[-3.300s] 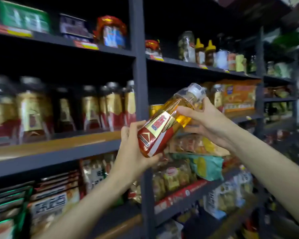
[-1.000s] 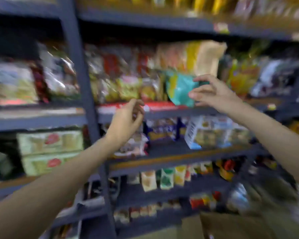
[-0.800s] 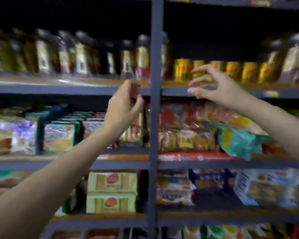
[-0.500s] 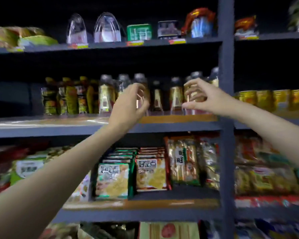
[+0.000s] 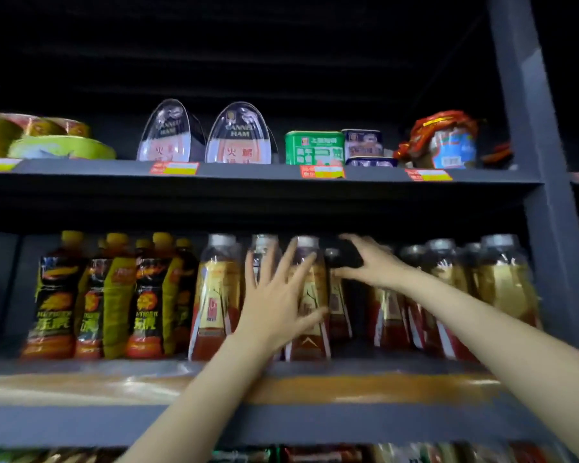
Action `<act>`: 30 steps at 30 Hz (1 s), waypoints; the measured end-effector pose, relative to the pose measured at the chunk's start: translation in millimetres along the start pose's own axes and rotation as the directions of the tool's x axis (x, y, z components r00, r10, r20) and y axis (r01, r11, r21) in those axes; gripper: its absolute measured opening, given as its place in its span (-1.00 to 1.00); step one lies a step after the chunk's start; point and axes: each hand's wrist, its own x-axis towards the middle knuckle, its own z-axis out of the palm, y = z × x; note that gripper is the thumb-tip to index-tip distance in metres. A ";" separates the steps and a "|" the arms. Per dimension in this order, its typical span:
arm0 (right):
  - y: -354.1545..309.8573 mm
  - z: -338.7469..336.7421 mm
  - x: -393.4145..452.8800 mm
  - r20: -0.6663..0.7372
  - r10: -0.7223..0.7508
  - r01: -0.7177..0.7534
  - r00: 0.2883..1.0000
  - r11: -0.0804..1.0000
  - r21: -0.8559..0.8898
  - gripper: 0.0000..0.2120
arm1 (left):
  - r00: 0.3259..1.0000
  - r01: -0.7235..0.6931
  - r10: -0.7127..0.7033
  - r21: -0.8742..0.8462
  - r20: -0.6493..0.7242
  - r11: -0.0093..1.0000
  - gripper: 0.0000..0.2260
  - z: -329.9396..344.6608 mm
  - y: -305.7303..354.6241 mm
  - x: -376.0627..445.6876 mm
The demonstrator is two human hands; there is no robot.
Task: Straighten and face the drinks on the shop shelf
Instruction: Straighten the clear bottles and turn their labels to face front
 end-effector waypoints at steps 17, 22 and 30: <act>4.4 54.1 52.0 -0.057 0.177 -0.171 0.983 0.981 0.093 -0.23 | 0.987 0.086 -0.086 0.007 0.135 0.996 -0.20 11.8 -5.2 -1.4; -1.5 17.6 -3.9 -0.152 0.118 -0.097 0.981 0.986 0.133 -0.19 | 0.985 0.097 -0.094 -0.020 0.144 0.995 -0.19 9.2 -3.3 -2.6; -3.0 -36.7 -98.9 -0.296 0.113 0.054 0.948 0.864 0.501 -0.29 | 0.977 0.146 -0.121 -0.141 0.174 0.979 -0.42 -14.8 4.3 2.3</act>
